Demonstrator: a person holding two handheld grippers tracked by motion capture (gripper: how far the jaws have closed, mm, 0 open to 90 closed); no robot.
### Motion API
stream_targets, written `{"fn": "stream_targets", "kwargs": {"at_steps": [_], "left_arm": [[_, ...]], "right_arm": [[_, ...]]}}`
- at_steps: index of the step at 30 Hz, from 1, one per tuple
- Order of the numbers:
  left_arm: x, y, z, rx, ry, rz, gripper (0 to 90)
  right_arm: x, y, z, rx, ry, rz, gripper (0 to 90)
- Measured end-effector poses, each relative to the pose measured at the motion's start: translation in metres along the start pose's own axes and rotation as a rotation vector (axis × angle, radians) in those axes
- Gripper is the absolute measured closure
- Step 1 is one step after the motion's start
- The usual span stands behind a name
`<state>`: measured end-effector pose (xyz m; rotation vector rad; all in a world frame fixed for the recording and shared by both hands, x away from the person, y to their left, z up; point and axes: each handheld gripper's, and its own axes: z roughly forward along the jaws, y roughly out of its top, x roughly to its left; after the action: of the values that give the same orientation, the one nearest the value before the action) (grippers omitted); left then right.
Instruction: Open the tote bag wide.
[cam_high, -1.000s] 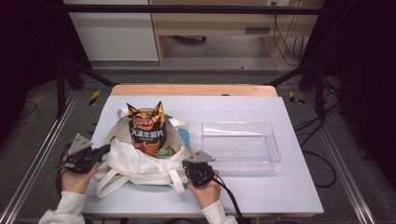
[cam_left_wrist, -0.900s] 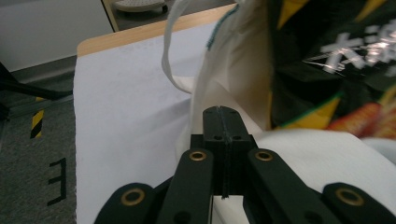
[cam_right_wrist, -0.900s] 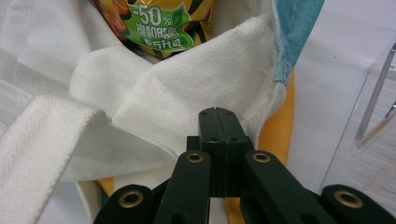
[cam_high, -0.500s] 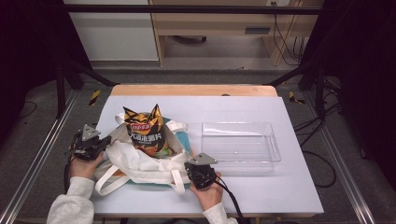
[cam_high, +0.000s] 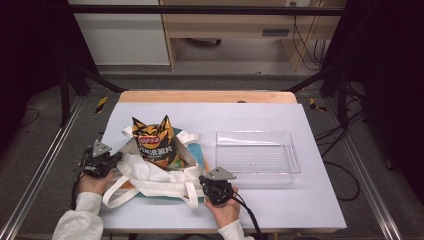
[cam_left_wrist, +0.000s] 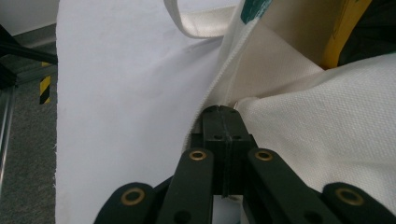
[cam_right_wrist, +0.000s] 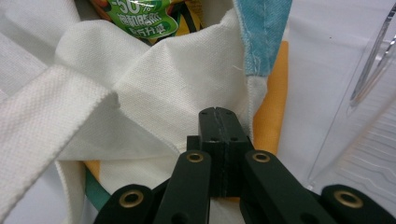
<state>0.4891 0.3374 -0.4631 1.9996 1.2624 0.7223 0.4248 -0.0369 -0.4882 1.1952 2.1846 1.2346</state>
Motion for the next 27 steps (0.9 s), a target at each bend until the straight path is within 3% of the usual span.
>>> {"fn": "stream_targets", "kwargs": {"at_steps": [7, 10, 12, 13, 15, 17, 27], "left_arm": [[0.005, 0.003, -0.013, -0.078, -0.023, -0.025, 85.6], [0.008, 0.006, -0.027, -0.151, -0.036, -0.059, 81.0], [0.008, 0.008, -0.030, -0.164, -0.040, -0.062, 77.9], [0.009, 0.011, -0.039, -0.207, -0.048, -0.078, 76.7], [0.009, 0.013, -0.043, -0.222, -0.055, -0.079, 74.6], [0.007, 0.018, -0.055, -0.269, -0.068, -0.092, 72.5], [-0.007, 0.037, -0.078, -0.356, -0.104, -0.077, 59.5]], "right_arm": [[0.001, 0.006, -0.005, -0.014, 0.005, -0.003, 89.8], [0.001, 0.015, -0.014, -0.065, 0.022, -0.021, 84.5], [0.002, 0.018, -0.016, -0.074, 0.027, -0.022, 83.0], [0.003, 0.024, -0.020, -0.095, 0.035, -0.037, 80.6], [0.004, 0.030, -0.024, -0.112, 0.038, -0.044, 78.8], [0.003, 0.036, -0.027, -0.136, 0.047, -0.043, 76.2], [-0.001, 0.067, -0.046, -0.238, 0.052, -0.050, 64.9]]}}
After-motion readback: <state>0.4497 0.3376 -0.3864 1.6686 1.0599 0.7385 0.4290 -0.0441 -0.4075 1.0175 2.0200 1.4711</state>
